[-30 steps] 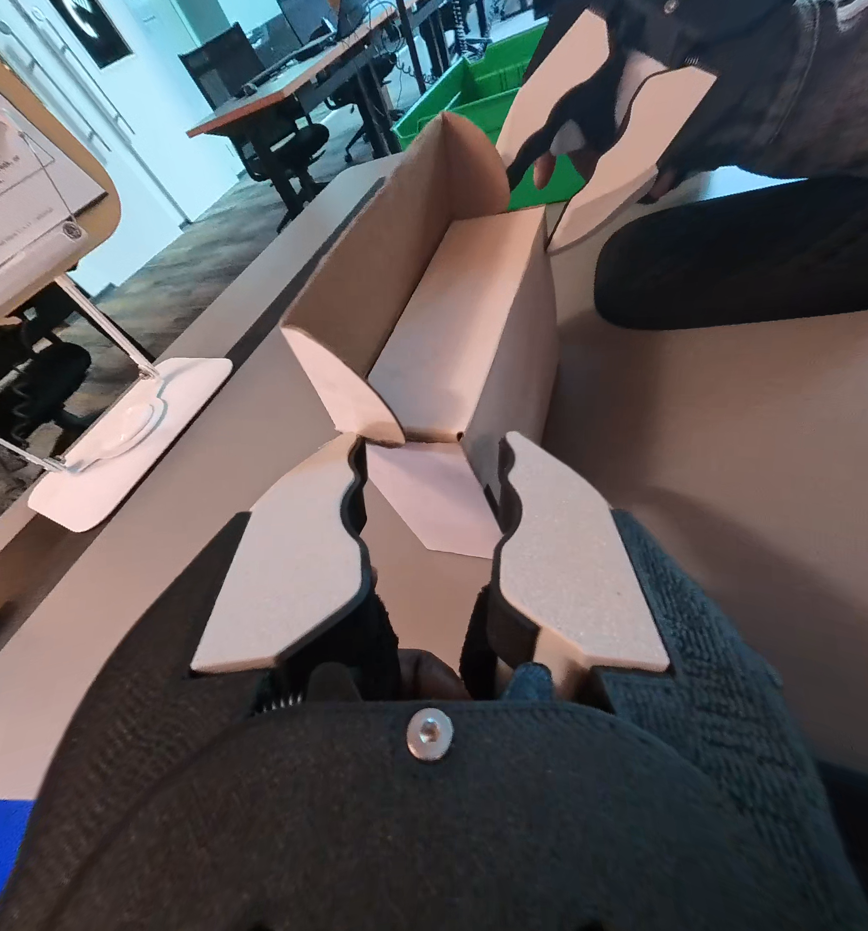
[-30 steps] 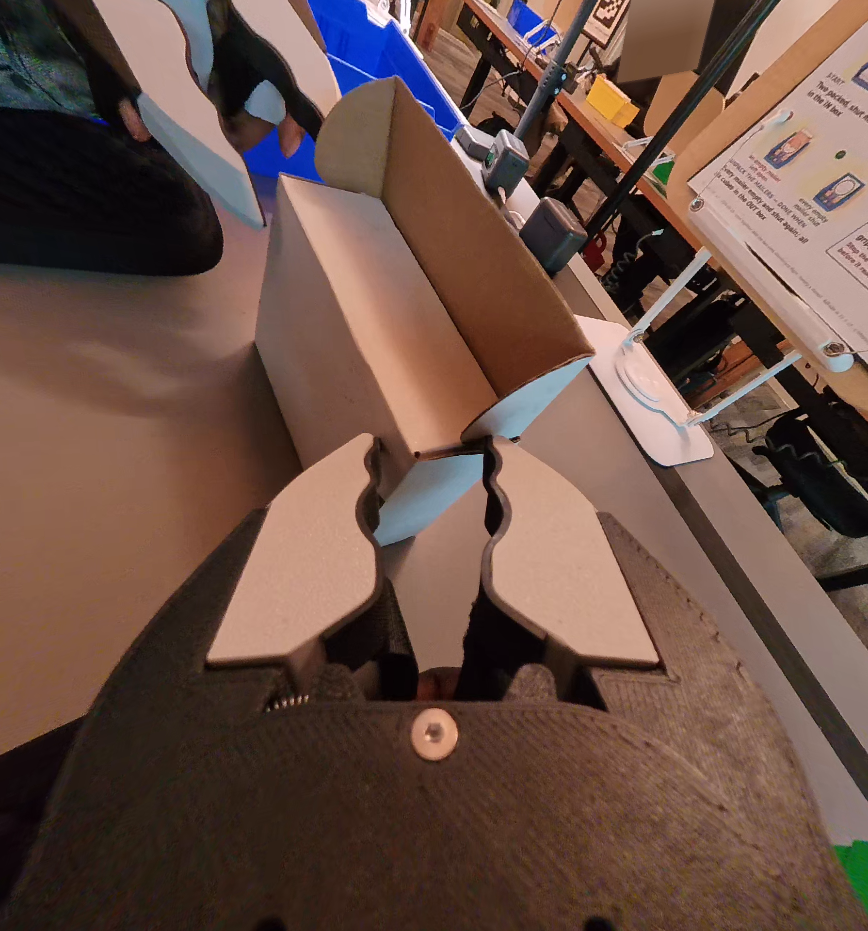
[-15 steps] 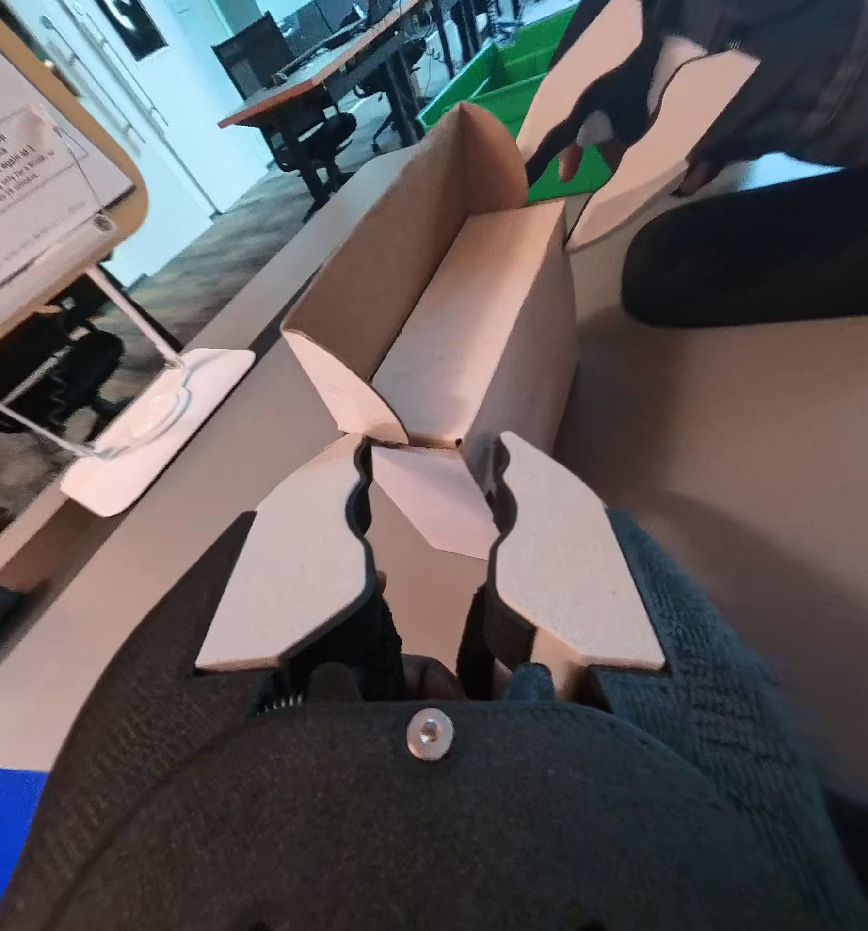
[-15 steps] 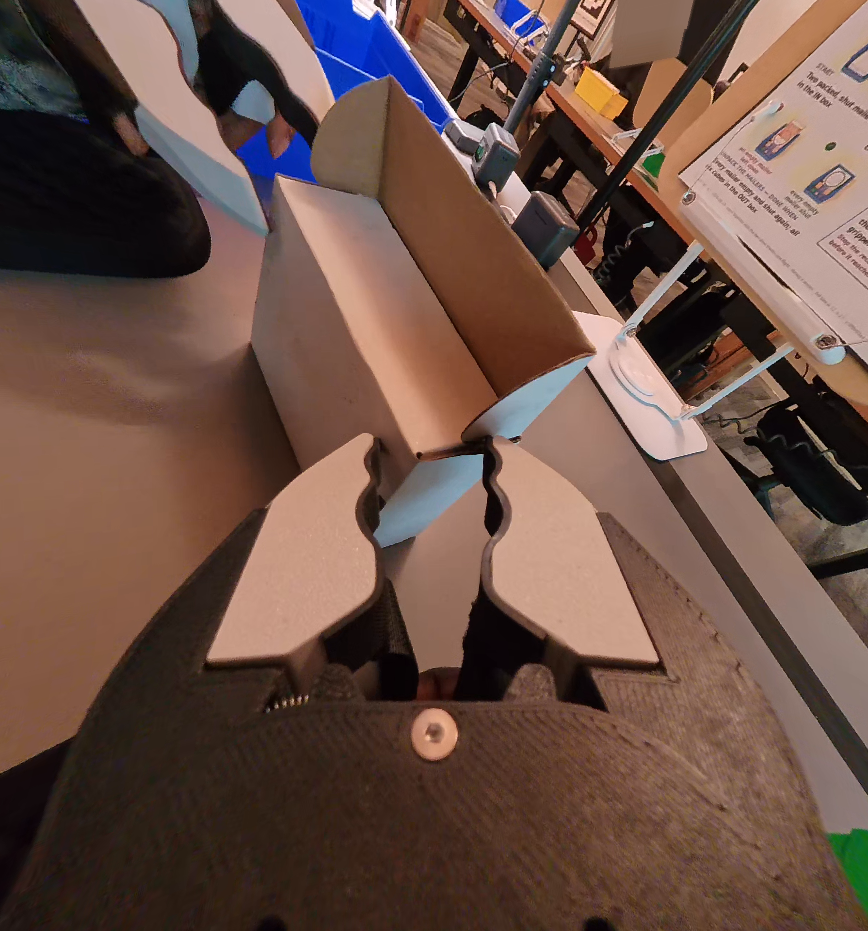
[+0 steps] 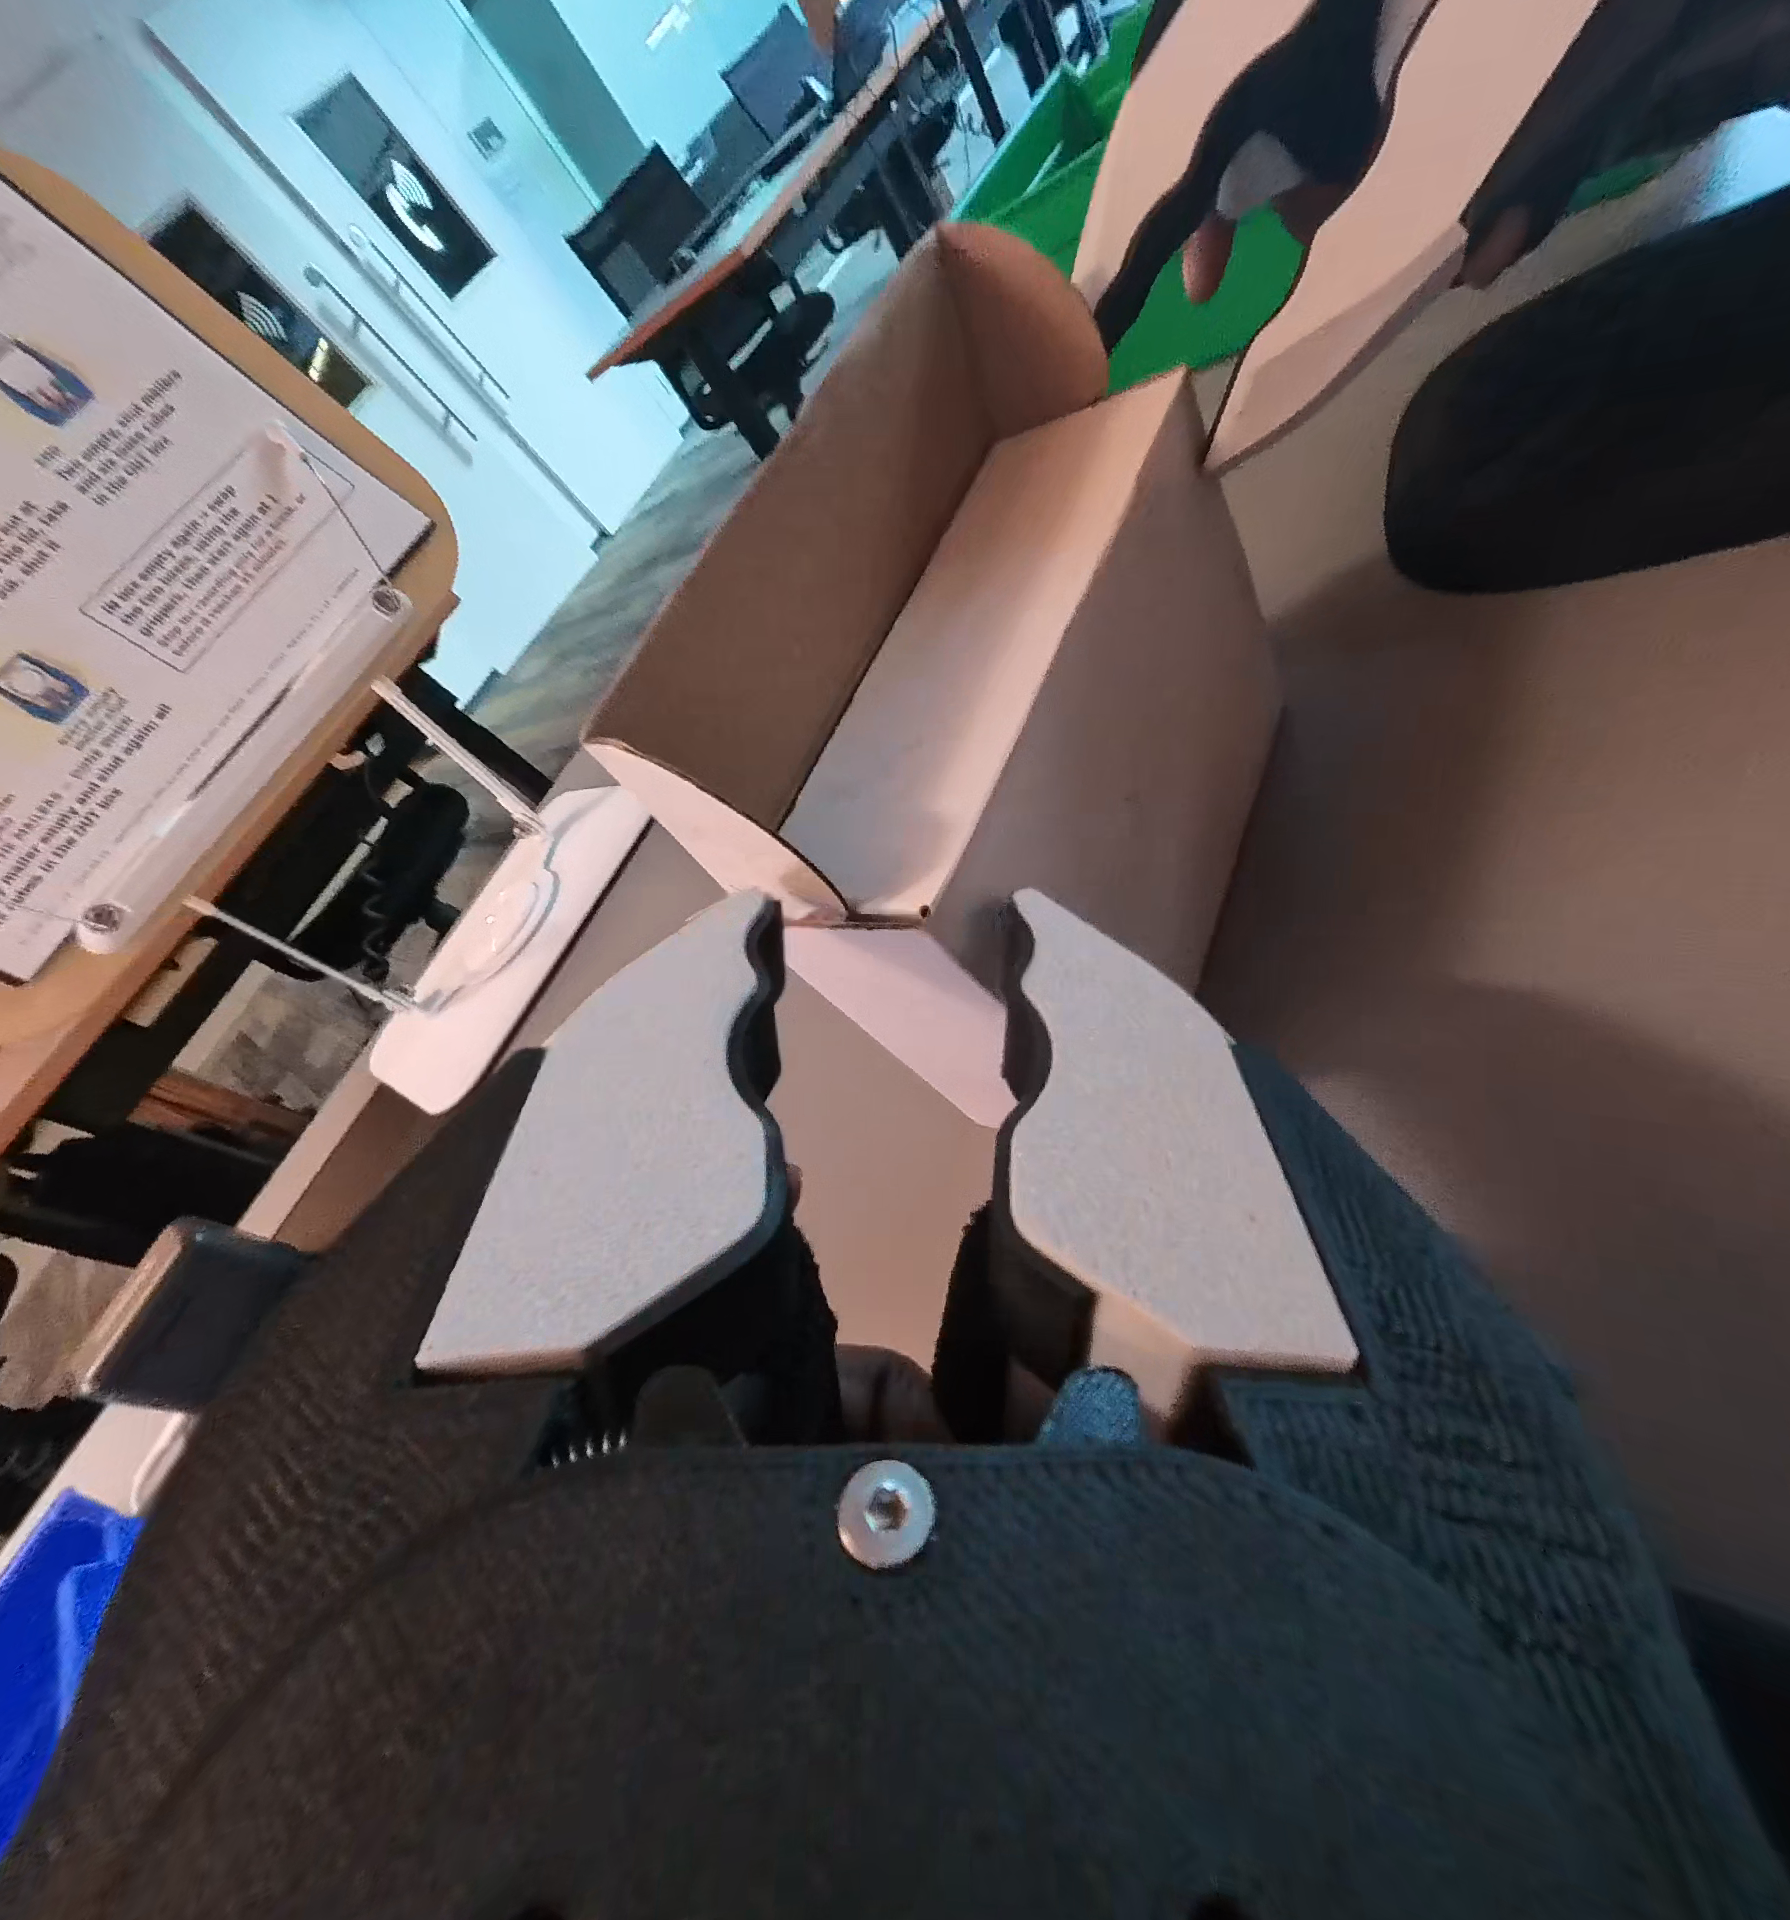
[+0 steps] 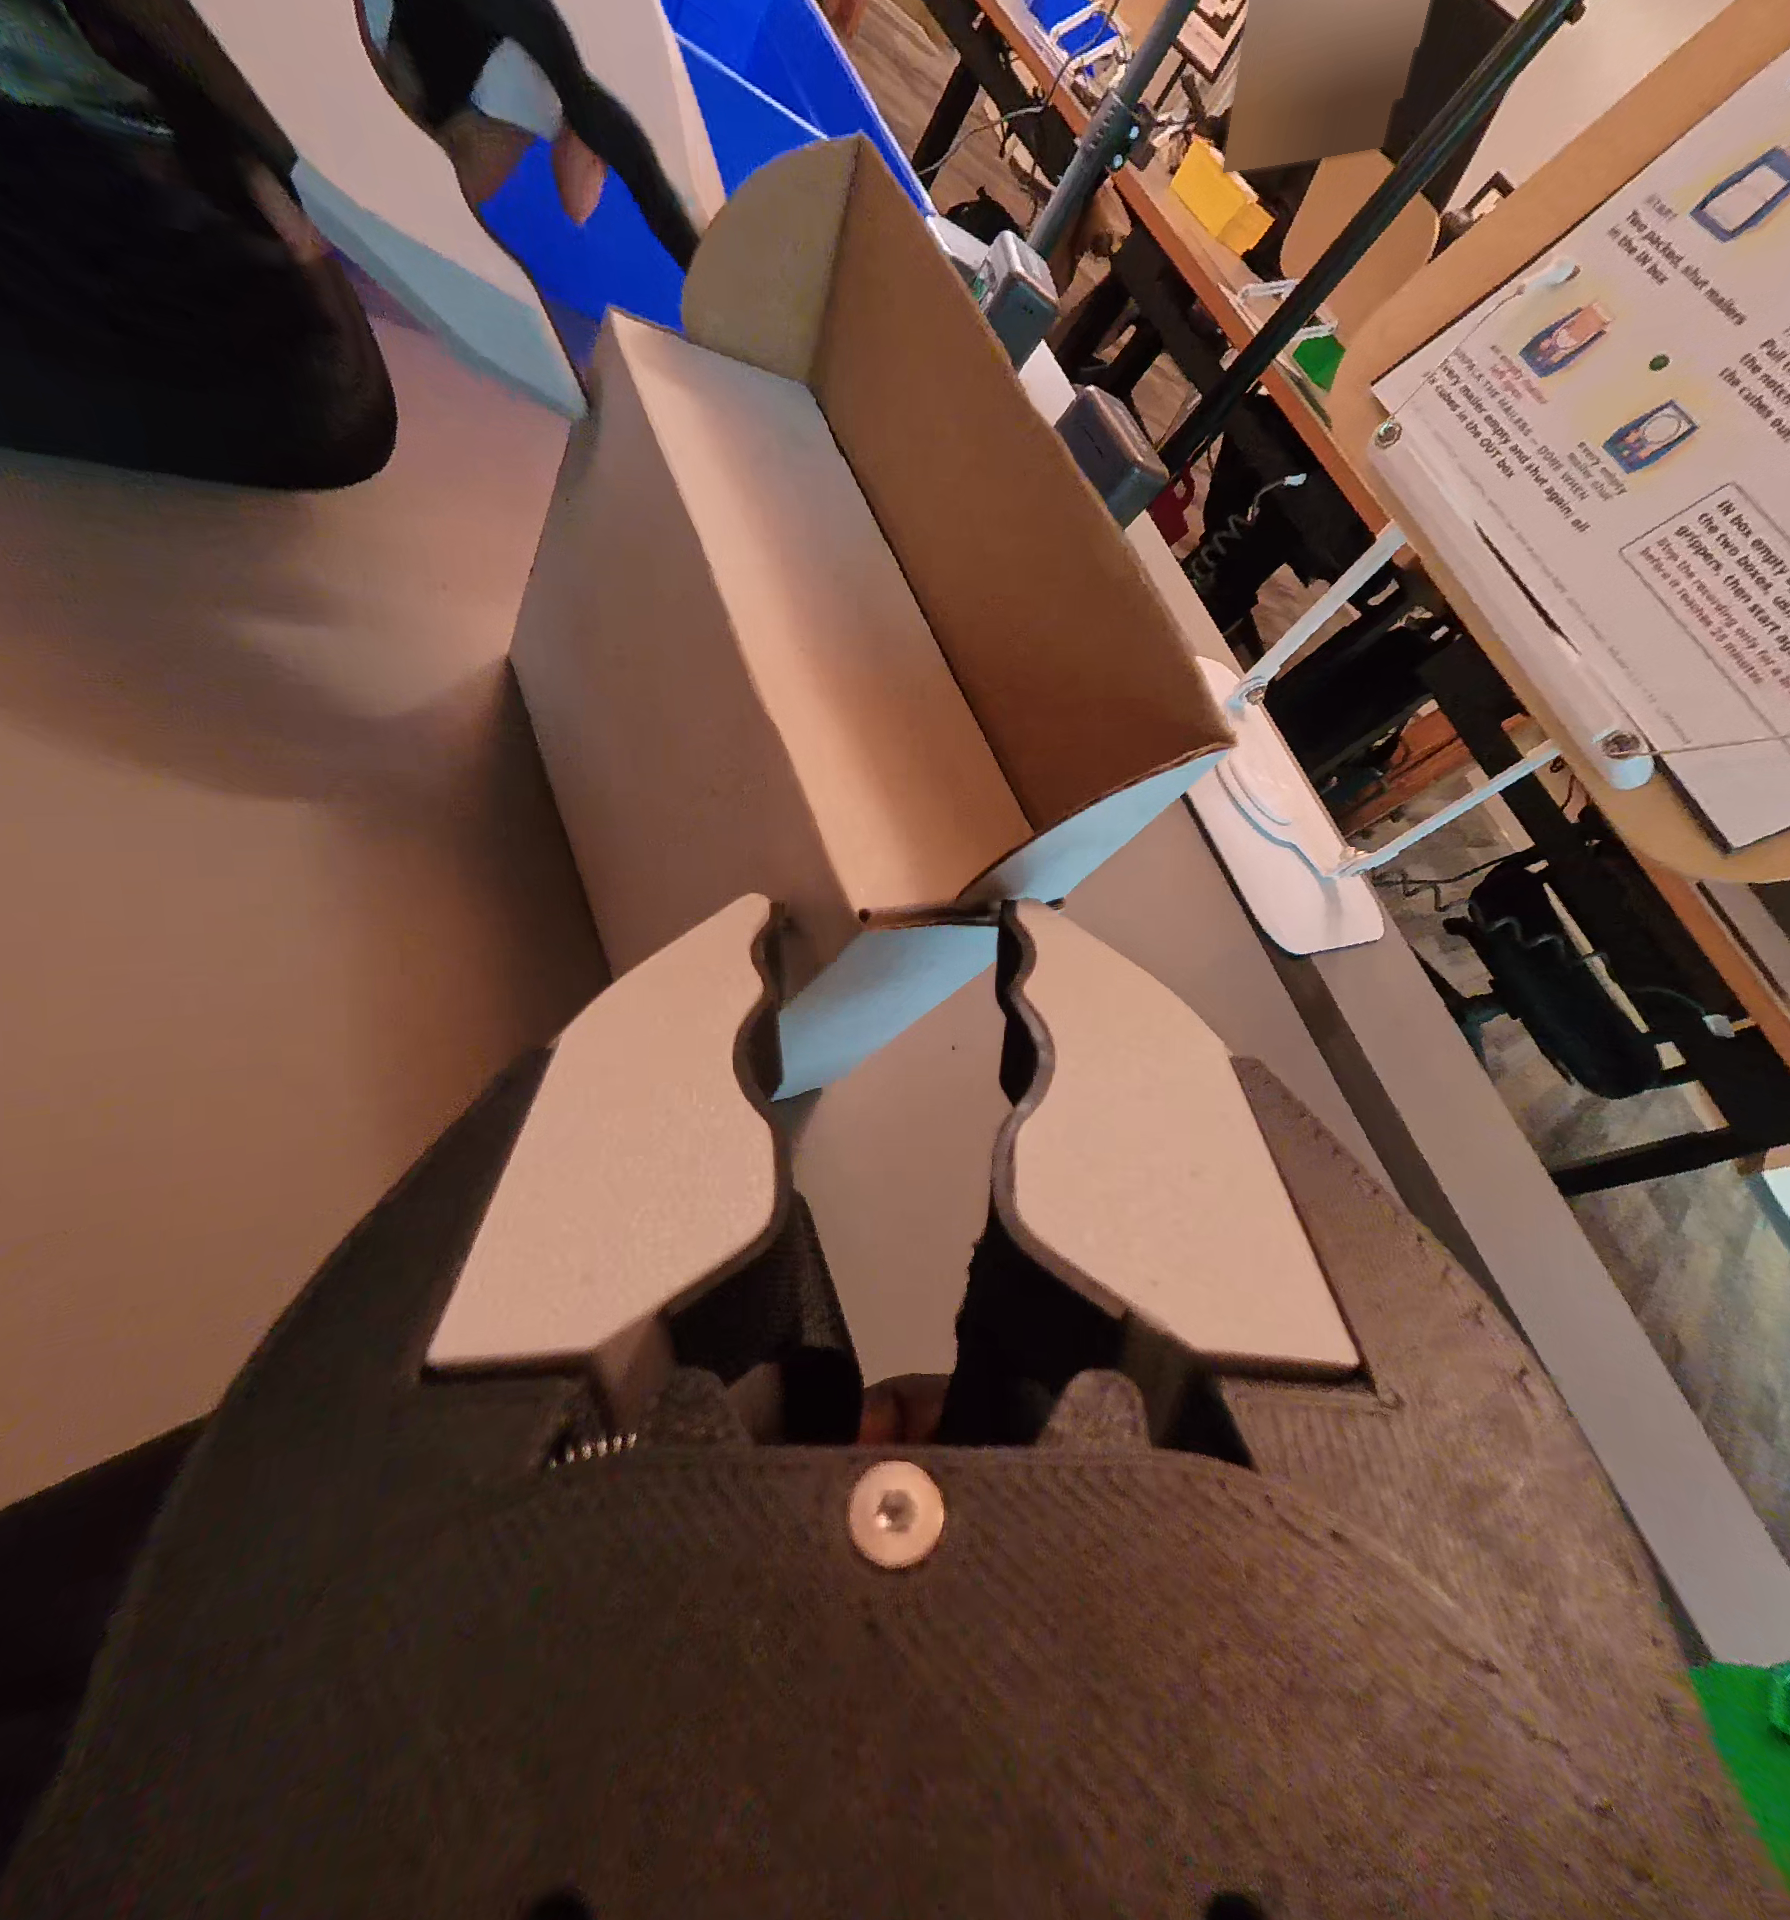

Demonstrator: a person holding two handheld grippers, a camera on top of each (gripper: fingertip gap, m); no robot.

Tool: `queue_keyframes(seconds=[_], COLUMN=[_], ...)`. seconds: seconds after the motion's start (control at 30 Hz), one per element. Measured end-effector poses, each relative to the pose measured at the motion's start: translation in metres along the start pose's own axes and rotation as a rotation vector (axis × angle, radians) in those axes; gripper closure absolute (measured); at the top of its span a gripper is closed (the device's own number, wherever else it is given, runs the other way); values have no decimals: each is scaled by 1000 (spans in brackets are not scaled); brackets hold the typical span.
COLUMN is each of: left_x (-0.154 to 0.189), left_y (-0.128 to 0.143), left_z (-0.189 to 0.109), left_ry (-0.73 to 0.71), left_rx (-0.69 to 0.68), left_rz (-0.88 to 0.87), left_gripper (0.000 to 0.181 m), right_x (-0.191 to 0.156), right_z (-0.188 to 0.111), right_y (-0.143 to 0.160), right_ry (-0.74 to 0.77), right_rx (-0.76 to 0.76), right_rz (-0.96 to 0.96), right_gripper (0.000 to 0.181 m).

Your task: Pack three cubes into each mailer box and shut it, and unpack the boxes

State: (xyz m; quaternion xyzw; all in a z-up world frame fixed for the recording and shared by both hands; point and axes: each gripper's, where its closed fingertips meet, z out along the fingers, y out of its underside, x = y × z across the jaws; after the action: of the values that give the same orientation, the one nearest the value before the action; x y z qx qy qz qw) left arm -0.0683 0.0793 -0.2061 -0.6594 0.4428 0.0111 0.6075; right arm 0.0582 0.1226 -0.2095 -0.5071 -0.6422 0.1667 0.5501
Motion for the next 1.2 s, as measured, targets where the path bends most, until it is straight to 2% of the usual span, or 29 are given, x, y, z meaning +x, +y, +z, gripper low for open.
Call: queue_keyframes(seconds=[0.4, 0.5, 0.6, 0.7, 0.77, 0.8, 0.9, 0.97, 1.07, 1.13, 1.2], left_x=[2, -12, -22, -21, -16, -12, -11, -8, -4, -8, -21], left_y=[-4, -13, -27, -35, -29, -25, -20, -17, -16, -21, -32], left_z=[-2, -6, -7, -1, 6, 9, 8, 8, 5, 1, -8], left_ry=[19, -31, -36, -4, 5, 17, -17, -2, 28, 35, 16], left_rx=[30, 104, 177, 189, 156, 139, 132, 122, 131, 175, 282], left_rz=[-3, -34, -31, -15, 19, 37, 72, 46, 4, -86, -233], left_gripper=[138, 123, 96, 91, 92, 100, 123, 133, 135, 135, 141], right_x=[3, 11, 16, 17, 14, 13, 17, 16, 11, 10, 20], right_z=[-4, -10, -7, -1, 2, 3, -1, -2, -3, -7, -15], right_y=[-5, -14, -22, -28, -29, -28, -27, -25, -23, -28, -38], right_ry=[7, 29, 32, 14, -4, -4, 50, 47, 4, -41, -70], right_rx=[34, 104, 165, 192, 204, 201, 203, 207, 198, 236, 333], right_rz=[-7, 22, -9, -43, -57, -68, -115, -103, -60, 46, 274], right_gripper=[143, 134, 102, 96, 99, 102, 127, 139, 143, 145, 161])
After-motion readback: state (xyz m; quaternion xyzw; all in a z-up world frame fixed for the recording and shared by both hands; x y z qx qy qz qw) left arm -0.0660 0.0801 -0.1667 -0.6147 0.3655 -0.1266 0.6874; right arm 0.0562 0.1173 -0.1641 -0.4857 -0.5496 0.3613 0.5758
